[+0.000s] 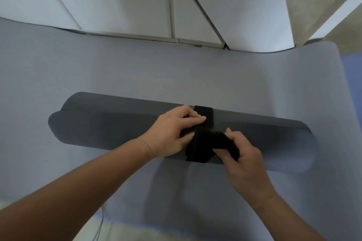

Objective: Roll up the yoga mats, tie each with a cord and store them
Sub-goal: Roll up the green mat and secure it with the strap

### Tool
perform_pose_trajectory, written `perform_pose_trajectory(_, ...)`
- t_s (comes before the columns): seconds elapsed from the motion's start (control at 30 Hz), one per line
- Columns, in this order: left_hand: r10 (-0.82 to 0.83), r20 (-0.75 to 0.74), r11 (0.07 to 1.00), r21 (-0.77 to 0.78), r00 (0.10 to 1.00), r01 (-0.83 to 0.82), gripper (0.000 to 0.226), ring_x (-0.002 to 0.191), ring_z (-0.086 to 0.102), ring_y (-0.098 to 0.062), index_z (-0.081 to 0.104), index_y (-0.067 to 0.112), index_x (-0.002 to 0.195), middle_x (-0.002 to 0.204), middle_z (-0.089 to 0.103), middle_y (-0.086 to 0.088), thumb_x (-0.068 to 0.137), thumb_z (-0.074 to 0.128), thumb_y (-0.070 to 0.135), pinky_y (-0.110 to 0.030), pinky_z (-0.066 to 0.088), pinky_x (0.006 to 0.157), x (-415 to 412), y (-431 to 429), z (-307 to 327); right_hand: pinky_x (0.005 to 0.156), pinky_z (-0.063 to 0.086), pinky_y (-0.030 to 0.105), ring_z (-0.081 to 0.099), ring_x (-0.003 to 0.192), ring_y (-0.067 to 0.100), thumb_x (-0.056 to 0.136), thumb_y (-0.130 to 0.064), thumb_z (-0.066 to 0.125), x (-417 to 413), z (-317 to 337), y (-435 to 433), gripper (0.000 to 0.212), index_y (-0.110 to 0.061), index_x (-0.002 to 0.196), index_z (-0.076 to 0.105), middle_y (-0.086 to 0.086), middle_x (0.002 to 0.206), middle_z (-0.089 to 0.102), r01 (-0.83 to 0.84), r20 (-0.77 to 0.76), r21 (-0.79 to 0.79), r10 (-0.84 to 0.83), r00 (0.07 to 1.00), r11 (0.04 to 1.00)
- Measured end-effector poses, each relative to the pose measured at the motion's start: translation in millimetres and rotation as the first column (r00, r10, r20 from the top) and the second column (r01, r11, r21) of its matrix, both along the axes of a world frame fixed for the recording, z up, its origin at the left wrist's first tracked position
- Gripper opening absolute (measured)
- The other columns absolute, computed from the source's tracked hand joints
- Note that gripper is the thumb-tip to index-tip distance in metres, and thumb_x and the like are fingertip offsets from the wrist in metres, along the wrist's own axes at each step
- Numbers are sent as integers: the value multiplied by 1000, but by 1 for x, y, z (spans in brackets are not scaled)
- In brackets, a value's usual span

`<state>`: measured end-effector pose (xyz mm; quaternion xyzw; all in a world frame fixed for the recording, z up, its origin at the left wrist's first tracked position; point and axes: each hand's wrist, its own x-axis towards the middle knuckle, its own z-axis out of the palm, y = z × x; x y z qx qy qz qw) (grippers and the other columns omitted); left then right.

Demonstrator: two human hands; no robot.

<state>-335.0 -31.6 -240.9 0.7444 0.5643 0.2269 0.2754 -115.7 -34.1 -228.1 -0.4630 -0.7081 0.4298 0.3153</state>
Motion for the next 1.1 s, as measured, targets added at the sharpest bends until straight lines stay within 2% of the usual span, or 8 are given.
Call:
perform_pose_trajectory(0.1,-22,-111,998,53,994,28,62,116,57,-18,63,18,131,125,57,1,80,55,52,-40,51,96,1,8,-2,61,47,22,56,68,6,82,-32,75,-7,12,-19,17,-20,87,65,-9,73,64,123,-284,-381,-243,928,916)
perform_pose_trajectory(0.2,-77,-244,995,46,967,91,82,128,50,-21,57,16,135,141,50,-2,71,64,67,-38,38,110,-1,15,-4,66,49,38,60,78,21,60,-55,85,-15,12,-35,43,-25,89,72,5,85,68,63,-407,-653,-420,811,755)
perform_pose_trajectory(0.27,-75,-276,997,9,958,81,88,131,48,-22,54,17,137,146,49,-1,68,73,68,-35,30,113,-1,24,-1,70,54,37,65,87,27,59,-43,86,-23,12,-51,38,-26,91,76,9,95,73,29,-402,-761,-506,763,648)
perform_pose_trajectory(0.43,-38,-311,995,-97,950,8,86,127,50,-17,49,24,139,137,56,5,69,75,67,-30,23,112,-1,60,10,61,56,25,74,80,29,7,-50,97,-12,18,-106,113,-2,105,70,22,96,74,7,-276,-888,-544,793,460)
perform_pose_trajectory(0.6,-5,-431,993,-107,902,-46,83,143,30,-14,42,30,143,147,46,4,74,67,69,-46,-2,123,6,51,7,56,55,20,73,71,24,11,-44,98,8,61,-91,93,-4,93,79,22,90,74,0,-310,-840,-479,821,543)
perform_pose_trajectory(0.73,69,-401,998,18,914,-67,78,134,48,-19,56,23,135,142,56,4,71,51,68,-51,27,115,14,20,6,80,56,50,70,92,36,55,-39,90,-12,108,-29,65,-7,109,74,22,106,72,-112,-508,-759,-476,717,641)
perform_pose_trajectory(0.83,85,-335,991,127,938,-45,63,115,62,-25,61,22,119,120,69,1,66,53,55,-49,48,99,18,-7,4,64,59,38,71,84,31,86,-22,59,-39,128,23,31,-5,111,66,17,94,74,-58,-482,-688,-395,782,724)
perform_pose_trajectory(1.1,95,-74,992,91,993,-88,53,148,29,-13,62,21,129,151,47,9,80,49,35,-37,20,117,23,-60,-14,82,58,55,69,95,31,98,-14,58,-98,82,108,5,-14,101,62,13,101,70,102,-280,-527,-286,916,844)
